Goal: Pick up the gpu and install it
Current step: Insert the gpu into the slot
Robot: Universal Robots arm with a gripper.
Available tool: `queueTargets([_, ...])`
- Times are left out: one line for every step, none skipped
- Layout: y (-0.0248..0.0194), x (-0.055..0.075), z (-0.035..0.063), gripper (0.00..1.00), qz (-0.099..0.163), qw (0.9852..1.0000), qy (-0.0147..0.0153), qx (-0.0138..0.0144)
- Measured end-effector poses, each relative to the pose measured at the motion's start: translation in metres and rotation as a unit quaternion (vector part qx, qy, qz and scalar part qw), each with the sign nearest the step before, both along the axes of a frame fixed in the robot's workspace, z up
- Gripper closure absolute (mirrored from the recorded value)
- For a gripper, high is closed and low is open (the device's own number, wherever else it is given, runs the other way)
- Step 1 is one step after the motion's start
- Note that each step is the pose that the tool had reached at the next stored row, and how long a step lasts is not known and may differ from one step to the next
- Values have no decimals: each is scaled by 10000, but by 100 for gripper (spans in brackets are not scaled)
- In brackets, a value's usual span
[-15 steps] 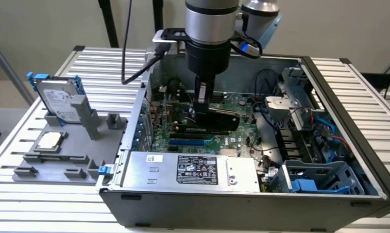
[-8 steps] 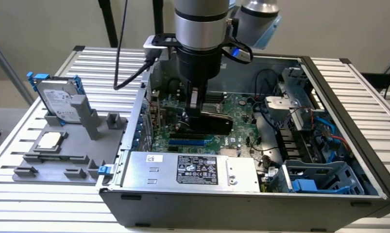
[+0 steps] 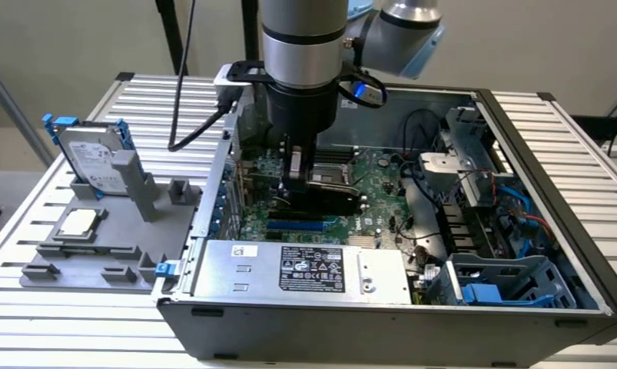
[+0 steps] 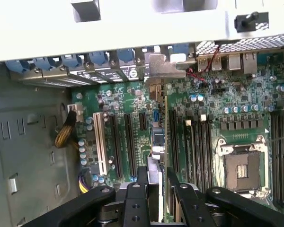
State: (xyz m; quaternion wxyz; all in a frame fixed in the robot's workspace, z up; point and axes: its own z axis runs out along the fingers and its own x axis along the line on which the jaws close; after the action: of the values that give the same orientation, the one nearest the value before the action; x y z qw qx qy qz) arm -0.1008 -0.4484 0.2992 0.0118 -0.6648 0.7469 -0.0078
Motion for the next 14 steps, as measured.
queueTargets([-5,-18,-6,73,25,10000,0,6])
queueTargets([-11,-32,-10,73,54,10000,0,11])
queueTargets([-14,-42,-16,73,81,10000,-1,13])
queueTargets([-14,-45,-20,73,102,9999,-1,14])
queueTargets([-14,-45,-21,73,113,9999,1,12])
queueTargets([-14,-45,-21,73,119,9999,1,12])
queueTargets([-14,-45,-22,73,123,9999,1,12])
queueTargets([-14,-45,-23,73,124,9999,1,12])
queueTargets([-14,-45,-23,73,124,9999,1,12])
queueTargets([-14,-45,-23,73,124,9999,1,12])
queueTargets([-14,-45,-24,73,124,9999,0,13])
queueTargets([-13,-45,-26,73,125,9999,0,13])
queueTargets([-11,-45,-30,73,124,9999,0,13])
queueTargets([-9,-45,-34,73,124,9999,-1,13])
